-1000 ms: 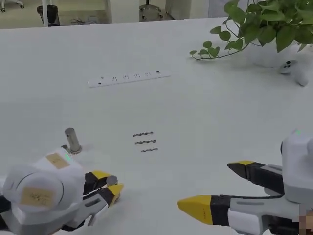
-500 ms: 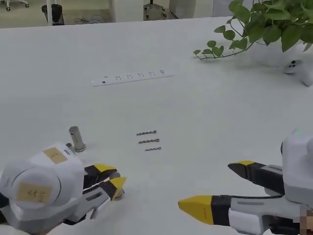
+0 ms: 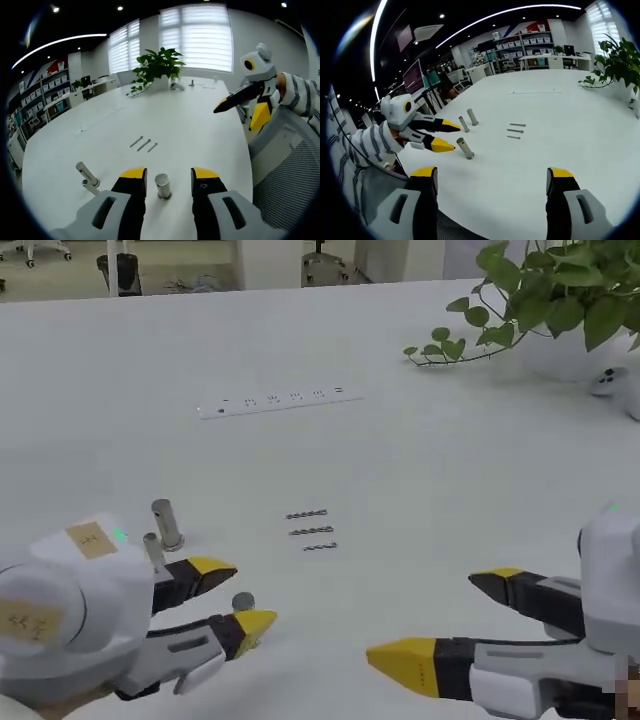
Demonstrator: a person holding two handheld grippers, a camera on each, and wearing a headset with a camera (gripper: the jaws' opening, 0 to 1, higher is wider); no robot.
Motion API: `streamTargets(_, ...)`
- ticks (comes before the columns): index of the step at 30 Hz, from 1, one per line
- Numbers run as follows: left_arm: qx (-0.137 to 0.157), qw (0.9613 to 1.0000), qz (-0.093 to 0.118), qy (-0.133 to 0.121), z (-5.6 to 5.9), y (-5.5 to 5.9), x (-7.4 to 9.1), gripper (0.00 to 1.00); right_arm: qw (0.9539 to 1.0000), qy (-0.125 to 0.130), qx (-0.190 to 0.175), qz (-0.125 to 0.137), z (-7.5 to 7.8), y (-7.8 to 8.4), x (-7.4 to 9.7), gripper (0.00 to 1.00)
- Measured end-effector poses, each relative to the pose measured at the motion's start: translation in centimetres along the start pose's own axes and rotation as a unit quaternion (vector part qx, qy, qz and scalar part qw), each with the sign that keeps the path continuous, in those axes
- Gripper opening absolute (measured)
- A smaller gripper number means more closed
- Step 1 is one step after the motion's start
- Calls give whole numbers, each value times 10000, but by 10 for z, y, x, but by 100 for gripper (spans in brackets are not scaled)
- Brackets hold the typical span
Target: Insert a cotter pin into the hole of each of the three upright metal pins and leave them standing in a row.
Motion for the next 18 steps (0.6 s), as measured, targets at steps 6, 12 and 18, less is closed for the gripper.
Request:
streamTargets(6, 127, 9998, -84, 139, 10, 10, 11, 50, 10000, 17, 19, 10, 1, 0, 2, 88)
streamTargets(12, 304, 9993, -66, 217, 13, 18, 23, 62, 10000, 20, 56, -5, 2, -2, 3, 88)
streamTargets(18, 546, 9982, 60, 244, 17, 20, 33, 83, 9999, 25, 90, -50, 6, -5, 6, 88)
Point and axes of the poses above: the centre of the closed fingertips' face, and the gripper's own axes: x roughly backward along the fingers, z roughly to its right, y roughly out of its underside, the point moved 10 cm from there along x, roughly backward along the fingers, and after that the axes turned 5 degrees about -y, right-handed, at the moved point
